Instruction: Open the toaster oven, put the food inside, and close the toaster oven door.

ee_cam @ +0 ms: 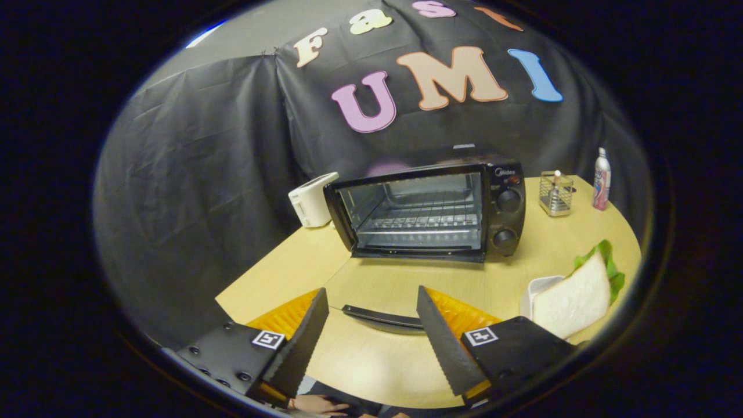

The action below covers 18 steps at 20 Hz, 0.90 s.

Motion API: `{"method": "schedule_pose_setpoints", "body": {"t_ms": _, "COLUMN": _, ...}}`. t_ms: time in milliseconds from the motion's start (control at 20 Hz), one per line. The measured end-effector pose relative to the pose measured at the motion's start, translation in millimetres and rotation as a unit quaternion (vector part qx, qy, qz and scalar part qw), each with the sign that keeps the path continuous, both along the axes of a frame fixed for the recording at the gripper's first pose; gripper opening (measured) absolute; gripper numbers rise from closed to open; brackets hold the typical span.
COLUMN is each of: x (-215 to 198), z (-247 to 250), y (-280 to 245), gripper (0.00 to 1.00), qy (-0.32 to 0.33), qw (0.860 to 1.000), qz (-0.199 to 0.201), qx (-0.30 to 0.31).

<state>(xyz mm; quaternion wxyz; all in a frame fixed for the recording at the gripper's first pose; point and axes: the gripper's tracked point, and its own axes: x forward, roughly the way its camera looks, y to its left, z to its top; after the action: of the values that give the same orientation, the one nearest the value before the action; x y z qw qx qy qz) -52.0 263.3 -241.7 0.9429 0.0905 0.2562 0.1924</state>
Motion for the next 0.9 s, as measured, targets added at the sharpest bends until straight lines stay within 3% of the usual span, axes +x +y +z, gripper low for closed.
{"method": "schedule_pose_setpoints", "body": {"t_ms": 350, "x": 0.4, "z": 46.6, "y": -96.2, "gripper": 0.96, "qy": 0.068, "qw": 0.997, "qz": -0.032, "qx": -0.018}}
{"method": "schedule_pose_setpoints", "body": {"t_ms": 650, "x": -5.4, "z": 16.7, "y": -178.1, "gripper": 0.96, "qy": 0.164, "qw": 0.981, "qz": -0.089, "qx": -0.052}}
{"method": "schedule_pose_setpoints", "body": {"t_ms": 900, "x": -9.7, "z": -6.8, "y": -231.8, "gripper": 0.96, "qy": 0.207, "qw": 0.966, "qz": -0.123, "qx": -0.091}}
